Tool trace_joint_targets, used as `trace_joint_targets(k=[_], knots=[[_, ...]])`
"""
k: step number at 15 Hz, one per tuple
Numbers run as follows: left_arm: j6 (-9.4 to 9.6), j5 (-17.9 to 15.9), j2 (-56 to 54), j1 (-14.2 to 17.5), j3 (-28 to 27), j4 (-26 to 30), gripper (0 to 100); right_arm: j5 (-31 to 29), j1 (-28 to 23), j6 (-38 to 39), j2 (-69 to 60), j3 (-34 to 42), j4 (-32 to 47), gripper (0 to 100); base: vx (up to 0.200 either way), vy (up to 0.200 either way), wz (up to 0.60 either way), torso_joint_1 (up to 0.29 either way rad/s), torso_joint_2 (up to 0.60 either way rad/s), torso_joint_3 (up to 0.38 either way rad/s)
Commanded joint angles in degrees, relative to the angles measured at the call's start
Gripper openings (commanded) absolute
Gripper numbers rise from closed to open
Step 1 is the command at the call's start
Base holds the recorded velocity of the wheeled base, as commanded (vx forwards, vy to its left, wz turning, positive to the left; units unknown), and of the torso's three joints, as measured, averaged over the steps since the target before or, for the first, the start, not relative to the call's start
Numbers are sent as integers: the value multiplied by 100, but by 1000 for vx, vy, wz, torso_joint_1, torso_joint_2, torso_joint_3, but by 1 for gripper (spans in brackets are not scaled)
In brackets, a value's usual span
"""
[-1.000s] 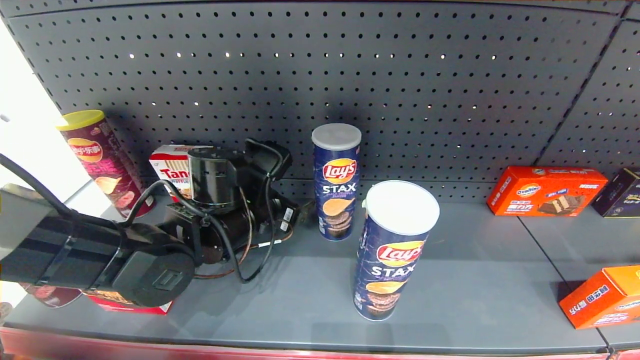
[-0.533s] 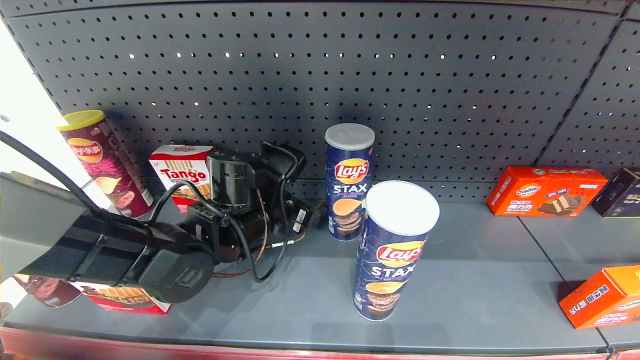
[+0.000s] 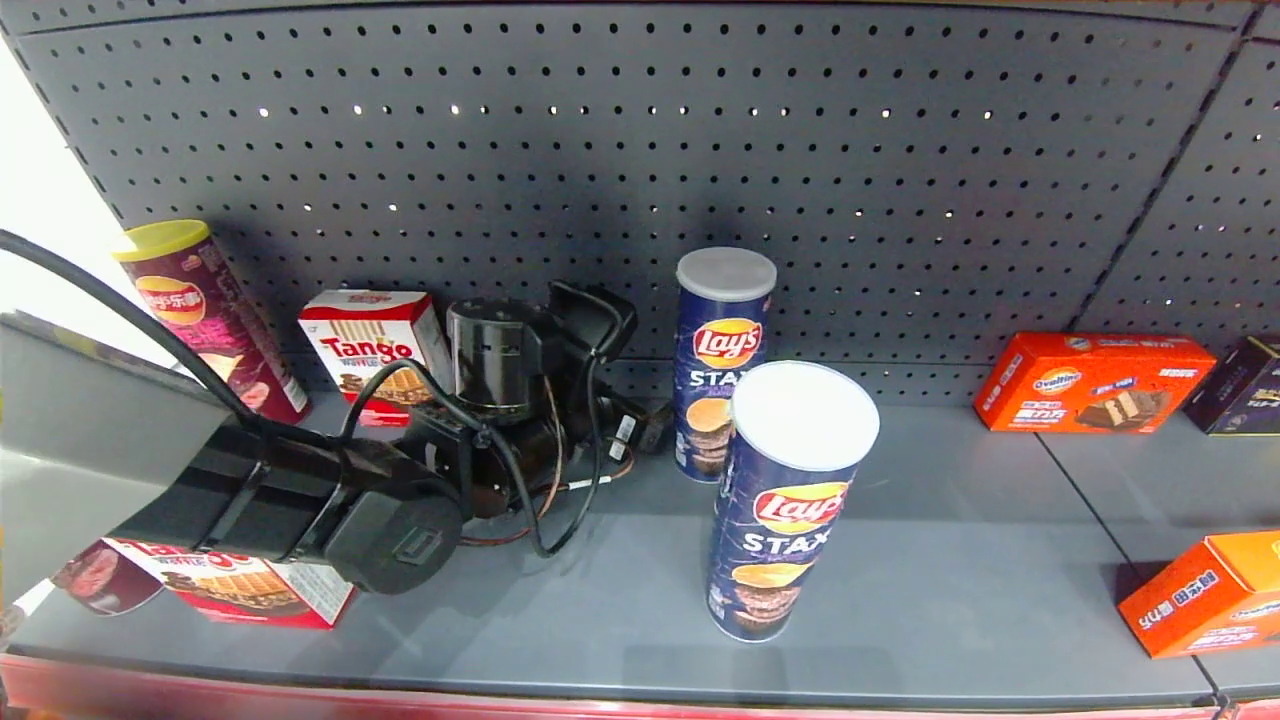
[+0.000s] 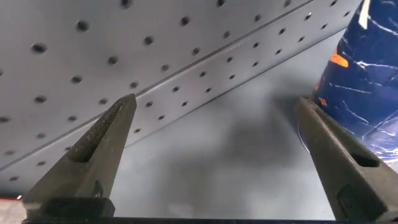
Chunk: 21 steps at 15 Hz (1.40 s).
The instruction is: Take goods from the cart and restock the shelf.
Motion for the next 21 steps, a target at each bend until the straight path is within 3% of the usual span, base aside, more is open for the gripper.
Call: trace_joint_targets(k=[1, 12, 18, 21], knots=[[-1, 4, 68, -17, -60, -3, 100, 4, -1, -2, 2, 0, -1, 100, 0, 0, 0, 0, 0, 0], [-1, 22, 209, -140, -342, 111, 100, 4, -1, -2, 2, 0, -1, 100, 0, 0, 0, 0, 0, 0], [7, 22, -688, -34, 361, 94, 100, 4, -1, 7, 2, 0, -1, 100, 0, 0, 0, 0, 0, 0], [7, 13, -1250, 10, 388, 41, 100, 4, -1, -2, 2, 0, -1, 100, 0, 0, 0, 0, 0, 0]])
